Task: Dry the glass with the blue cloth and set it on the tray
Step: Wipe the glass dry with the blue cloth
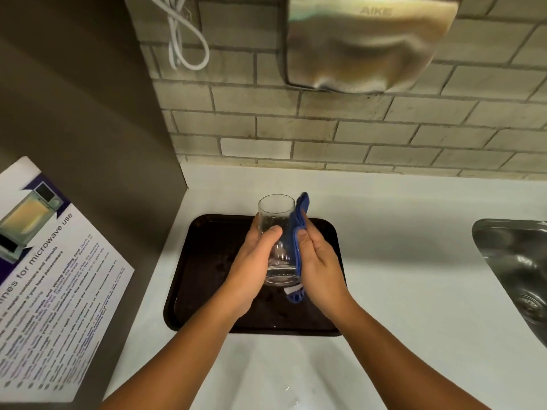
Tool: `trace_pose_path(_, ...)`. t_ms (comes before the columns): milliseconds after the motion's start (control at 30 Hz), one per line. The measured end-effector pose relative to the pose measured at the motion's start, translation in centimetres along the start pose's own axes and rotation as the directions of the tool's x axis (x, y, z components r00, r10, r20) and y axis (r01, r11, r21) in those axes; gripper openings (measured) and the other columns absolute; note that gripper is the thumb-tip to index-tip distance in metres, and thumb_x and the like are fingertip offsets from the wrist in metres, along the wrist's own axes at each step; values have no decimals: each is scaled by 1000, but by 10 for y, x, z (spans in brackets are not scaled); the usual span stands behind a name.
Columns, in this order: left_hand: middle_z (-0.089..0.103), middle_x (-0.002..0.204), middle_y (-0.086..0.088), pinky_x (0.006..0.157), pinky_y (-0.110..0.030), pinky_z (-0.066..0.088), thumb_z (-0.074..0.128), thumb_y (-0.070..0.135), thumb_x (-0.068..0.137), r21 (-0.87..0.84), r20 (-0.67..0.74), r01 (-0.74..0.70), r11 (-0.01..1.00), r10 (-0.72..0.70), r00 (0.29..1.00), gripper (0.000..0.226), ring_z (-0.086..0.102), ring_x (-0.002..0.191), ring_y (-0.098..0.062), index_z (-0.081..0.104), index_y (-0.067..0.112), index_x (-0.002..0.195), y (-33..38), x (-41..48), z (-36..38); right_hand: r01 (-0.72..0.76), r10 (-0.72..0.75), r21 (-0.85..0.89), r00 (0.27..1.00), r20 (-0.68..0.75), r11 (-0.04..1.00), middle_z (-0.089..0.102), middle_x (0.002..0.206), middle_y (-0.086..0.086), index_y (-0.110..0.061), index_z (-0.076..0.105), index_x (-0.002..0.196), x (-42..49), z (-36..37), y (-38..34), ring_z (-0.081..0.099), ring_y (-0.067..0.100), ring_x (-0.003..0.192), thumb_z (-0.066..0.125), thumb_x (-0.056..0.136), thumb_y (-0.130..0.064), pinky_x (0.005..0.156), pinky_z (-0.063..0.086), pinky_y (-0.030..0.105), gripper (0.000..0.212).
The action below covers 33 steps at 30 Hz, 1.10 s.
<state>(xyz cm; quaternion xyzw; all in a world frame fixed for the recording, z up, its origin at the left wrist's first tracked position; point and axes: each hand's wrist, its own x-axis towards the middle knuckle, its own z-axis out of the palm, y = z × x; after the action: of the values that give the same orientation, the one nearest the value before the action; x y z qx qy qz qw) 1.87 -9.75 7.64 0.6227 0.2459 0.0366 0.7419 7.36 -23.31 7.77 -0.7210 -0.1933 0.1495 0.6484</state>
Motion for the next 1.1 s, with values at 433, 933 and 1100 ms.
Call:
trace_pose_path(433,79,125,-9,103,-53,64,73,73,88,-96,-32,116,989,-120,992,80,80,115,-30,57,32,155,25,16,5,47,-45,-210,999,14,977,61,156,-9,-29,34,170,2,-5,-1,59,-1,141,36,120,-29,118,48,25,50)
trace_pose_path(933,80,132,-18,103,-50,64,54,59,109,-224,-116,145,964,-174,978,55,80,117,-35,65,23,150,17,27,2,-45,43,-140,999,-17,989,70,146,-3,-27,42,167,-4,11,2,69,2,128,37,120,-26,108,56,22,47)
trace_pose_path(1100,80,129,-18,103,-53,64,55,60,108,-188,-126,121,975,-146,981,50,81,114,-35,66,28,145,15,27,2,-76,76,-43,997,-20,996,75,135,-7,-25,46,165,-3,10,6,74,2,119,36,121,-24,102,62,29,46)
